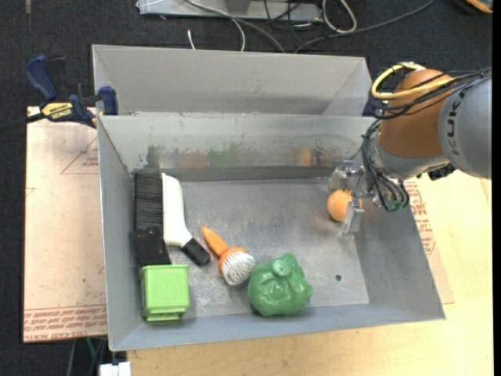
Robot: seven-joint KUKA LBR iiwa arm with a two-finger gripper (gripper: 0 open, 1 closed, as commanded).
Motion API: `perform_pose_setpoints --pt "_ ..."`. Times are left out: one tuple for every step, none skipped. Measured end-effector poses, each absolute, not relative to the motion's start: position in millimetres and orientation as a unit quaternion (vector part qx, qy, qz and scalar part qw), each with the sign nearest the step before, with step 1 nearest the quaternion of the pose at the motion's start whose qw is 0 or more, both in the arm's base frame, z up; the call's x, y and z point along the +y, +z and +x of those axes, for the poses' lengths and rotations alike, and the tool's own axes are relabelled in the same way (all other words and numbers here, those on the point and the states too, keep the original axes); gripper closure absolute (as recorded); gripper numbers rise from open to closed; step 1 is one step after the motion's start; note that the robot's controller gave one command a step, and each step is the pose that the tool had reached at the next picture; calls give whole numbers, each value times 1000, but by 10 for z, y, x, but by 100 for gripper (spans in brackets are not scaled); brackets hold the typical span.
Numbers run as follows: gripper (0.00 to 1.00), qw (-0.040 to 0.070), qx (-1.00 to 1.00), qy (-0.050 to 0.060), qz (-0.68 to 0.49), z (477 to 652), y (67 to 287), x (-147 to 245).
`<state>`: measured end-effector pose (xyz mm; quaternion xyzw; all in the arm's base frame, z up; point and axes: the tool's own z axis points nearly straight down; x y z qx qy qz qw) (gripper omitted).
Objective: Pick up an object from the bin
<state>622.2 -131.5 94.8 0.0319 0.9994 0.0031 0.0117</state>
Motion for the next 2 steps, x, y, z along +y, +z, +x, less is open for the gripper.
perform_pose_setpoints --pt "0 12 999 2 -42 6321 694 -1559" --pt "100 12 999 4 33 6189 695 -1456"
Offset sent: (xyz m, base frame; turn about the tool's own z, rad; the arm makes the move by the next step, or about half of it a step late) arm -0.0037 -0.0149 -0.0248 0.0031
